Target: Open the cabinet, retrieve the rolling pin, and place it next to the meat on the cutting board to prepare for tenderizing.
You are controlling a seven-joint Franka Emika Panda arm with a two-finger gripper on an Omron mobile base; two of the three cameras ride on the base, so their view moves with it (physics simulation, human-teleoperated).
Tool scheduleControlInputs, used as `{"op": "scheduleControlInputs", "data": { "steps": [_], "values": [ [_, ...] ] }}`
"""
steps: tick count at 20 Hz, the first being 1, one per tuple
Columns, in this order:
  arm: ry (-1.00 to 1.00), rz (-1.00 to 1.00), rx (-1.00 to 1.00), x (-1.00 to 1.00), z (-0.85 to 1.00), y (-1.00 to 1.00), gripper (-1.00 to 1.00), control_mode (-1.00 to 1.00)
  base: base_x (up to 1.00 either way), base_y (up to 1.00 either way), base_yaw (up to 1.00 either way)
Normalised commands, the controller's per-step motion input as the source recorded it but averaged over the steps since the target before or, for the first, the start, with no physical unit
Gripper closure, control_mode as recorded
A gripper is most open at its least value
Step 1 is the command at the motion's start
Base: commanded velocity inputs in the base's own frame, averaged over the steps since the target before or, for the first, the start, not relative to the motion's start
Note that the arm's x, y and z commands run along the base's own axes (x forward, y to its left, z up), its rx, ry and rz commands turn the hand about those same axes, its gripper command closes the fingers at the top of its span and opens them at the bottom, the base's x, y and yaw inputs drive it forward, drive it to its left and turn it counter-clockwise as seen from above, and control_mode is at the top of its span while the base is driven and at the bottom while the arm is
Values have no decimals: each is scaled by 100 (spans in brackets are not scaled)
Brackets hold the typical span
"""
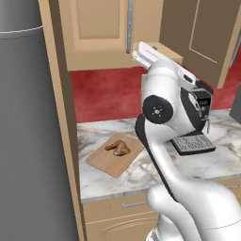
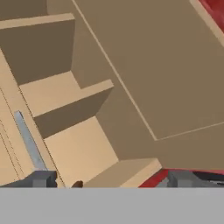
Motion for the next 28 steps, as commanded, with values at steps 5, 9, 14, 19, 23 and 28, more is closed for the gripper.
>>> {"op": "scheduleControlInputs", "data": {
  "steps": [5, 9, 14, 19, 23, 28],
  "values": [
    [-2, 21, 3, 45, 0, 4, -100, -100, 0, 0, 0],
    [1, 12, -1, 43, -7, 36, -100, -100, 0, 0, 0],
    [13, -2, -16, 41, -3, 53, -100, -100, 0, 0, 0],
    [13, -2, -16, 45, 0, 36, -100, -100, 0, 0, 0],
    [2, 0, -8, 42, -1, 3, -100, -100, 0, 0, 0],
    [-3, 1, -4, 21, -4, 0, -100, -100, 0, 0, 0]
  ]
}}
